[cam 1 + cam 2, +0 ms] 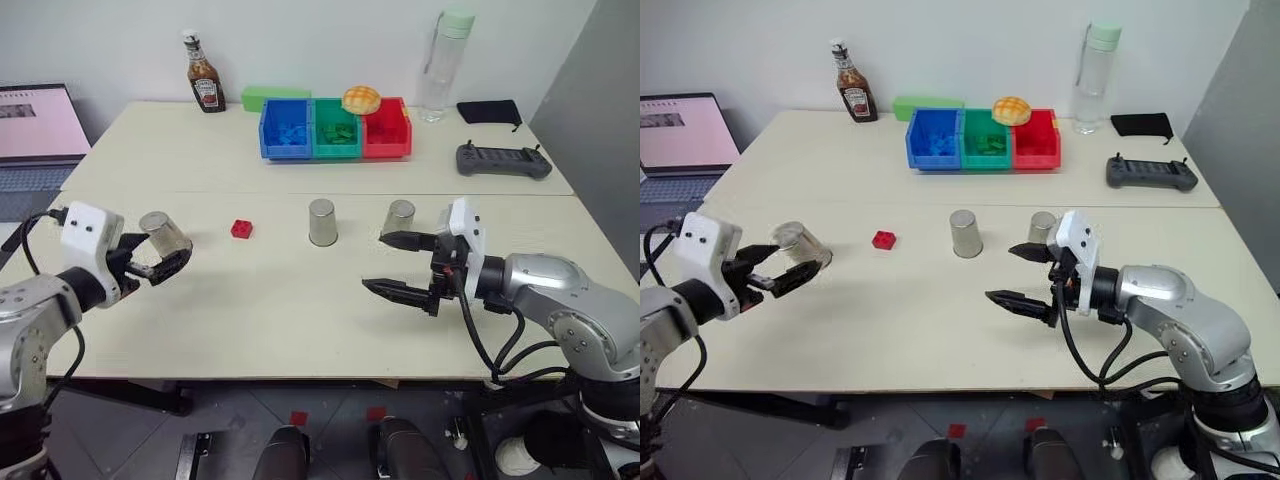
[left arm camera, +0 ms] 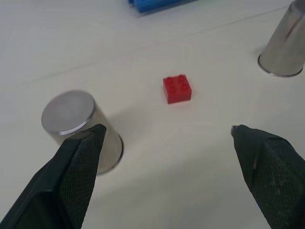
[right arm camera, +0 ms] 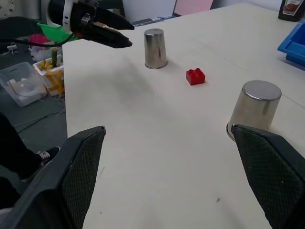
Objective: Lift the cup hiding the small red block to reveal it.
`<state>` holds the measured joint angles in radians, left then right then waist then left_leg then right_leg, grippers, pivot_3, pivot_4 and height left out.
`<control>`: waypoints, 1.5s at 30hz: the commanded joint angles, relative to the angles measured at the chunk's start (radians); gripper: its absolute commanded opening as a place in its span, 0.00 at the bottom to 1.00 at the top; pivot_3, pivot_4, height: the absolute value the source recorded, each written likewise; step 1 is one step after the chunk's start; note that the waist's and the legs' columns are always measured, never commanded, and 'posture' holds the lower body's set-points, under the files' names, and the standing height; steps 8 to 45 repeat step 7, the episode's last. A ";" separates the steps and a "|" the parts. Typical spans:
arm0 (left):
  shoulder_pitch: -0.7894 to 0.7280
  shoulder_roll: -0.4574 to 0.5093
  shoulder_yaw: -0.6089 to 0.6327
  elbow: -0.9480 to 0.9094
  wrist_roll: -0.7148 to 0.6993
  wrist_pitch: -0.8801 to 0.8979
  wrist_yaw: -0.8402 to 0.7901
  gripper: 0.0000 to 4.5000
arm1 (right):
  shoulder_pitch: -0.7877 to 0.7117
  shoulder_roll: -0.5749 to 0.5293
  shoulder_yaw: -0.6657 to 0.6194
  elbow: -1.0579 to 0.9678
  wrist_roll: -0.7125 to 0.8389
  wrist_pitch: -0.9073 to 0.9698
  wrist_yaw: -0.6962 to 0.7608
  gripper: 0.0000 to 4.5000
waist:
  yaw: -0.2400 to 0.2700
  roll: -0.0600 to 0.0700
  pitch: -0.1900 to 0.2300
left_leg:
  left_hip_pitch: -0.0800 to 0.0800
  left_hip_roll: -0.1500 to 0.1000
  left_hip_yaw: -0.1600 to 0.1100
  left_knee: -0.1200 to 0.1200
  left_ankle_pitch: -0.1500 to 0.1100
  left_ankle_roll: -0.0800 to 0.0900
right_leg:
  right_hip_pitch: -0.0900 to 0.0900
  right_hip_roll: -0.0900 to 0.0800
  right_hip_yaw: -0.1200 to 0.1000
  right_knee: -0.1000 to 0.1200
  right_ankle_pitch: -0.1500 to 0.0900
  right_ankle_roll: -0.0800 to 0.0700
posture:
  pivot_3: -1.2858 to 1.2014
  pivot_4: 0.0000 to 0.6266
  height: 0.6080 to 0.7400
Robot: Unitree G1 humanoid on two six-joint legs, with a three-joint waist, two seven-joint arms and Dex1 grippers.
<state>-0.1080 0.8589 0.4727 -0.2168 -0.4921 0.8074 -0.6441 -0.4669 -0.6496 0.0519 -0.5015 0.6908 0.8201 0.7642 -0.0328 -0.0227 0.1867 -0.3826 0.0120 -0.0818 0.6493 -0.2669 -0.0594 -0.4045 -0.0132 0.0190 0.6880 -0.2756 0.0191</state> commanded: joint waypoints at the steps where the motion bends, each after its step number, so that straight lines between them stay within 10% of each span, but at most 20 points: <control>1: 0.025 0.013 0.036 -0.066 -0.029 0.018 -0.016 1.00 | -0.029 -0.010 -0.013 0.004 0.014 -0.016 0.038 1.00 | 0.000 0.000 0.000 | 0.000 0.000 0.000 0.000 0.000 0.000 | 0.000 0.000 0.000 0.000 0.000 0.000 | 0.52 0.24 1.00; 45: 0.020 0.028 0.045 -0.083 -0.046 0.016 -0.037 1.00 | -0.035 -0.003 -0.005 0.019 0.003 -0.026 0.058 1.00 | 0.002 0.000 0.000 | -0.001 0.000 0.000 0.000 0.000 0.000 | 0.000 0.000 0.000 -0.001 0.000 0.000 | 0.52 0.24 1.00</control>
